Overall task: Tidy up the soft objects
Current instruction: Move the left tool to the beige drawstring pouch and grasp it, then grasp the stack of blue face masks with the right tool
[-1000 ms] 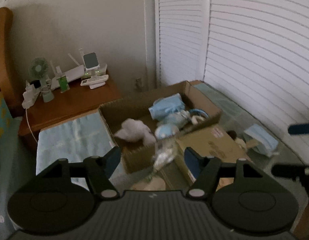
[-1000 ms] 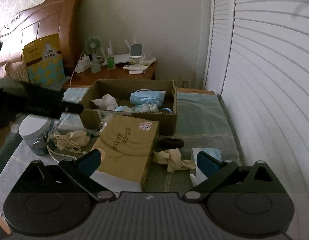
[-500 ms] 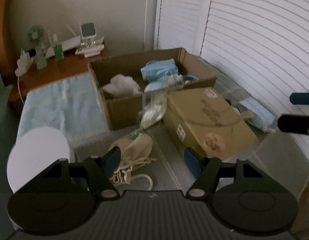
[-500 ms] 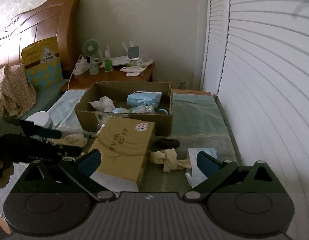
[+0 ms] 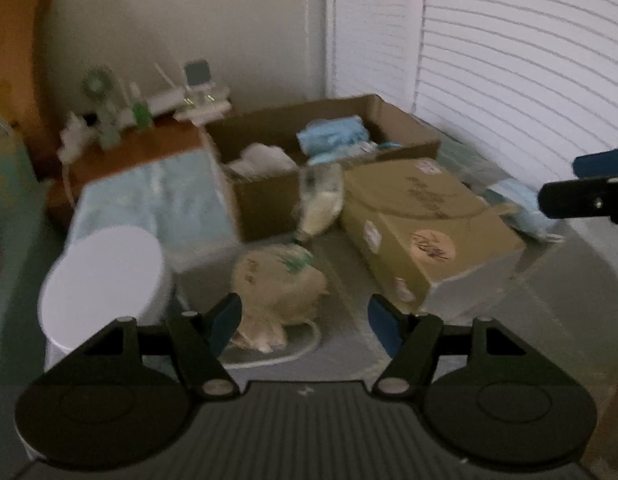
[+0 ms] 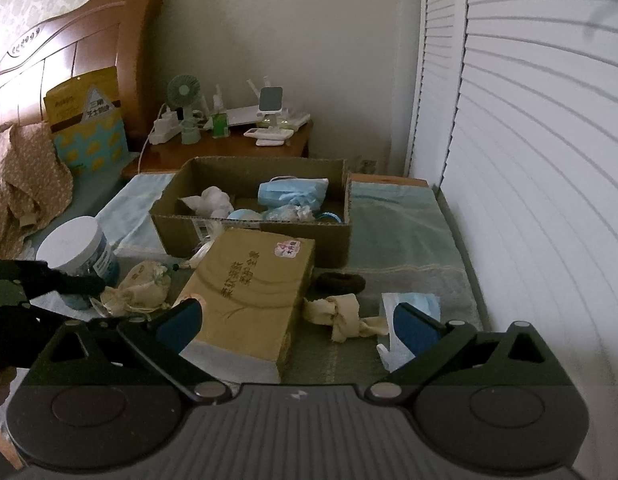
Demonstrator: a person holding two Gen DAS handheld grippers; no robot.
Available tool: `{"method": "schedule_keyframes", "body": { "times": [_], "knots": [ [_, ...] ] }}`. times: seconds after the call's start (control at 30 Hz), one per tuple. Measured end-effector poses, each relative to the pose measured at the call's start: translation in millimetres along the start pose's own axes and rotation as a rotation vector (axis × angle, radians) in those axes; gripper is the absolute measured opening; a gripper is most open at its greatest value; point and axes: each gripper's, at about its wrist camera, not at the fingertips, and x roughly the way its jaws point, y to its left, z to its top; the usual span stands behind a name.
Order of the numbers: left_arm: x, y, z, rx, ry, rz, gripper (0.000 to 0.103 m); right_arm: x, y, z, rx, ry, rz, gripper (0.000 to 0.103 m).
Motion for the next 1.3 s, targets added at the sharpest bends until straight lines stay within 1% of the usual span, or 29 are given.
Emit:
{"method": "schedule_keyframes", "body": {
  "times": [0.07, 0.23, 0.37, 0.47, 0.57, 0.63, 0.73, 0.8, 0.9, 1.03, 1.1, 1.3],
  "knots": [
    [1.9, 0.1, -0.2, 0.005, -0.007, 0.023, 0.069, 1.5, 1.8, 0.3, -0.005, 0.005, 0.0, 0.103],
    [16.8, 4.4, 2.7, -0.023, 0.005, 0.027, 0.069, 2.7, 4.0, -0.1, -0.015, 0.007, 0.005, 0.103],
    [31.7, 3.7, 3.8, -0.031, 0.033, 0.044, 0.068, 3.5, 3.5, 0.1, -0.016, 0.009, 0.003, 0.103],
    [35.9, 3.9, 1.3, -0.049, 0.051, 0.03, 0.068, 4.0, 2.9, -0.6, -0.018, 0.011, 0.001, 0.103],
    [30.8, -0.1, -0.4, -0.054, 0.069, -0.029, 0.068, 6.2, 2.8, -1.1, -0.02, 0.017, 0.002, 0.103],
    [25.7, -4.1, -1.8, -0.044, 0.064, -0.043, 0.068, 8.0, 2.5, -1.2, -0.022, 0.02, 0.002, 0.103],
    [25.6, -2.5, -2.5, -0.064, 0.042, 0.006, 0.068, 9.8, 2.1, -1.2, -0.015, 0.021, 0.012, 0.103],
    [29.8, 1.3, -1.2, -0.091, 0.041, 0.036, 0.068, 10.9, 3.4, -1.7, -0.019, 0.022, 0.018, 0.103],
    [37.5, 2.3, 0.9, -0.111, 0.038, 0.05, 0.068, 11.3, 5.6, -2.6, -0.037, 0.021, 0.02, 0.103],
    [47.0, 1.3, 1.9, -0.128, 0.045, 0.044, 0.068, 11.2, 4.8, -3.4, -0.046, 0.02, 0.013, 0.103],
    [49.9, 1.4, 1.6, -0.132, 0.044, 0.061, 0.067, 11.9, 3.6, -4.5, -0.051, 0.022, 0.0, 0.103],
    [54.0, 3.7, 1.3, -0.151, 0.049, 0.059, 0.066, 14.1, -13.5, -14.1, -0.039, 0.023, -0.062, 0.103]
  ]
}}
